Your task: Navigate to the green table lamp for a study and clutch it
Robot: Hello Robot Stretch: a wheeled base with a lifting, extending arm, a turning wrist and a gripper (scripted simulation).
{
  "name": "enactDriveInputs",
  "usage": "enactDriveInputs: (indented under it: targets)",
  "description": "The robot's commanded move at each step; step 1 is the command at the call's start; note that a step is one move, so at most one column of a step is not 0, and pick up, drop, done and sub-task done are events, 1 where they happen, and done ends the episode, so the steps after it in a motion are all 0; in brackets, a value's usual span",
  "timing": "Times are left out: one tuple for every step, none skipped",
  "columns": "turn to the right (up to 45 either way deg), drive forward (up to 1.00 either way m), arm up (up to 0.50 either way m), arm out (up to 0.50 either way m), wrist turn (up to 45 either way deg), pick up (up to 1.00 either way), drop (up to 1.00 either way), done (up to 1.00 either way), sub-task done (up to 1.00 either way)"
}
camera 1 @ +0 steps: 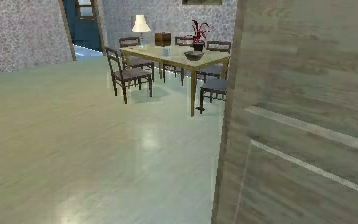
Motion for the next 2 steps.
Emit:
enactDriveInputs:
  targets:
    - [24.0,0.00,0.00,0.00,0.0,0.00,0.00,0.00,0.00]
    - [0.0,0.05,0.00,0.00,0.0,0.00,0.00,0.00,0.00]
